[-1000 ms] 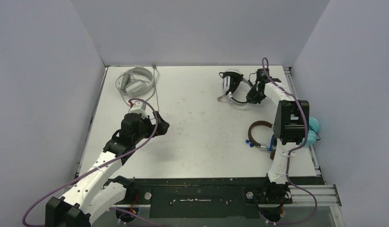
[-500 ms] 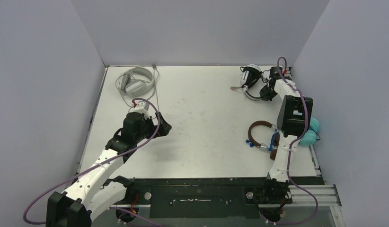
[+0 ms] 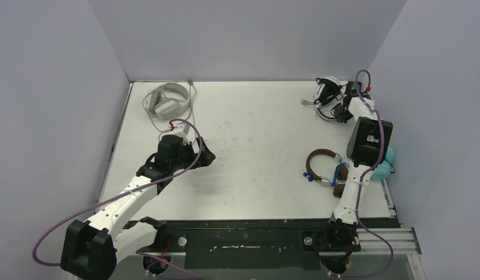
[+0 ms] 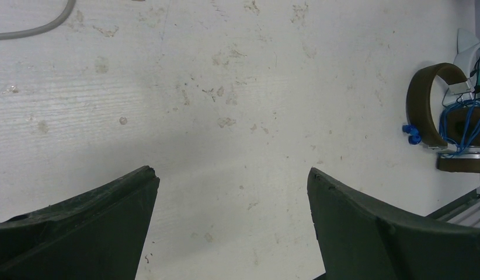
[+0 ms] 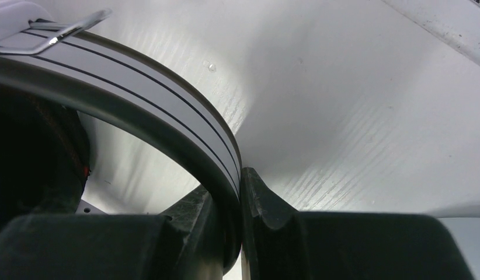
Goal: Wrap the headphones
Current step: Place the headphones at the corner of the board.
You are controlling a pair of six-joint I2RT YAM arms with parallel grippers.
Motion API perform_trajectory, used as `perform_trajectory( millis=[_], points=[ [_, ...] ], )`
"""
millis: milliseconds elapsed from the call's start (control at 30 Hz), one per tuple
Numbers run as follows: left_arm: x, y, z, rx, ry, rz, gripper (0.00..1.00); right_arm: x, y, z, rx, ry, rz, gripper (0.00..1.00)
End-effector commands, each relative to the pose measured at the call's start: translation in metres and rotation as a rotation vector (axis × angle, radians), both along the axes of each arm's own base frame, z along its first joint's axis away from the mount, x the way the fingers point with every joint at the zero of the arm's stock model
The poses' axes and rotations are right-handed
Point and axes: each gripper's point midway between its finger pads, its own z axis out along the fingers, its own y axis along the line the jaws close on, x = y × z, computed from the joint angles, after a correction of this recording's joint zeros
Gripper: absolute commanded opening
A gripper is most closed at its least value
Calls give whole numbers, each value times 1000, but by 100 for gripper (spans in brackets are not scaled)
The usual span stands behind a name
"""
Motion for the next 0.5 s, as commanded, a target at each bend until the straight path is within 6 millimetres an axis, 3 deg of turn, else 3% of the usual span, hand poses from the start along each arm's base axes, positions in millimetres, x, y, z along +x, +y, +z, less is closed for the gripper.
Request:
perform_trajectory(
  millis=[0,167,233,300,467],
  points=[
    [22,-12,39,-65,-102,-10,97,31,-4,43,-33,-145,-20,12],
    [24,-12,40,-60,-104,-14,97,30,-6,45,-26,-146,-29,25],
    [25,-11,41,-56,-109,-9,97,28,-7,53,-30,-155,-26,51],
    [25,-11,43,-54,-114,-9,97,24,-10,67,-51,-166,-38,67],
    [26,-10,49,-44,-124,-12,97,0,-15,100,-107,-199,-75,71]
  ],
)
